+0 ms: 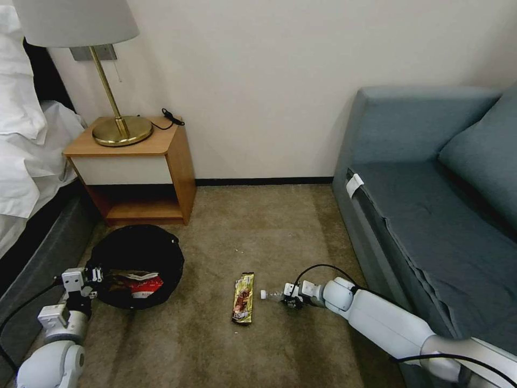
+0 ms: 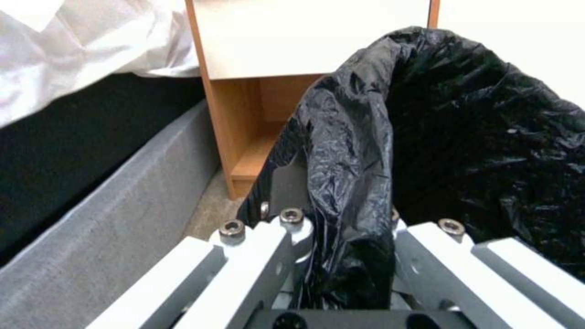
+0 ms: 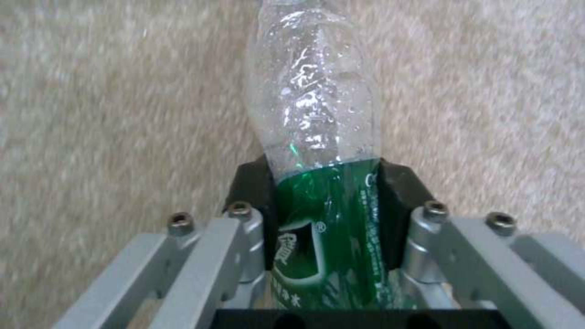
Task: Pick up the trash bin, then pick up the garbage on the floor and place it into the trash bin.
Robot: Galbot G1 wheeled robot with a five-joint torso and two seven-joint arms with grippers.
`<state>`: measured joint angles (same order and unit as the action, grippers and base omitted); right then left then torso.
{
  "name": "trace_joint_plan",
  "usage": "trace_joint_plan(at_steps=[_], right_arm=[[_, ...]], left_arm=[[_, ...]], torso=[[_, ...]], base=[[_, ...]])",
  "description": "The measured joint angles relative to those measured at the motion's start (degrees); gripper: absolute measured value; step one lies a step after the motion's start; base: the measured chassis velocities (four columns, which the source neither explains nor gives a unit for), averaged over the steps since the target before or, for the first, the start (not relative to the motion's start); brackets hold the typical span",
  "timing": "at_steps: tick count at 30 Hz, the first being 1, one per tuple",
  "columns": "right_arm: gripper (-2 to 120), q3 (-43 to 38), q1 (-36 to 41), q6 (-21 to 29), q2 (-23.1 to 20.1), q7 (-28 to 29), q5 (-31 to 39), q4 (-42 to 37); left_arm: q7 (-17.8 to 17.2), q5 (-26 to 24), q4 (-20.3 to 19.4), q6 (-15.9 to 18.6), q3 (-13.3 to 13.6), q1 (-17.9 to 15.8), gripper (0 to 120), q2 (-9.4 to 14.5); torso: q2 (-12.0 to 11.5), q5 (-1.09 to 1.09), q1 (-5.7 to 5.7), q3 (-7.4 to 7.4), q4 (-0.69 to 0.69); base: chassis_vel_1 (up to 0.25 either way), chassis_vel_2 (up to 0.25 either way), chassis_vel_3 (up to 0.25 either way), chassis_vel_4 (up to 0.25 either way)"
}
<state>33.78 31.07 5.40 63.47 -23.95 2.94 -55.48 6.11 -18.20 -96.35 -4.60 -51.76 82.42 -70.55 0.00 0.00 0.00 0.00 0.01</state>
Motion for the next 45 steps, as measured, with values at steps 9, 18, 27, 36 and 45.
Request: trace_joint_plan(at_steps=[9,18,27,36,45], right_arm=[[18,-2.8,-0.8,-0.1,2.3,0.2,0.6,-0.6],[18,-9.8,-3.1,2.1,5.5,1.3,4.7,-6.0],[18,-9.5,-6.9,4.2,6.2,6.8,13.3,-19.3],[18,-2.2,-11.4,4.5,10.8,19.7,25.2,-27.7],[18,6.6,-7.9,1.3,18.4,33.8,29.8,-29.4]], left_arm=[[0.0,-0.4,-0.4,0.0,-0.4,0.5,5,0.5],[0.1,-0.8,-0.6,-0.2,-0.8,0.6,5,1.0],[-0.3,-1.7,-1.2,-0.2,-0.2,0.1,5,2.1],[-0.2,-2.2,-2.9,0.7,0.8,-0.3,5,2.2],[-0.3,-2.2,-4.1,1.2,2.0,-0.5,5,0.7]], torso=[[0.0,-0.01,0.0,0.0,-0.01],[0.0,-0.01,0.0,0.0,0.0],[0.0,-0.01,0.0,0.0,-0.02],[0.0,-0.02,0.0,0.0,0.0],[0.0,-0.02,0.0,-0.01,-0.01]], base=[[0.0,0.0,0.0,0.0],[0.0,0.0,0.0,0.0],[0.0,0.0,0.0,0.0],[0.0,0.0,0.0,0.0],[0.0,0.0,0.0,0.0]])
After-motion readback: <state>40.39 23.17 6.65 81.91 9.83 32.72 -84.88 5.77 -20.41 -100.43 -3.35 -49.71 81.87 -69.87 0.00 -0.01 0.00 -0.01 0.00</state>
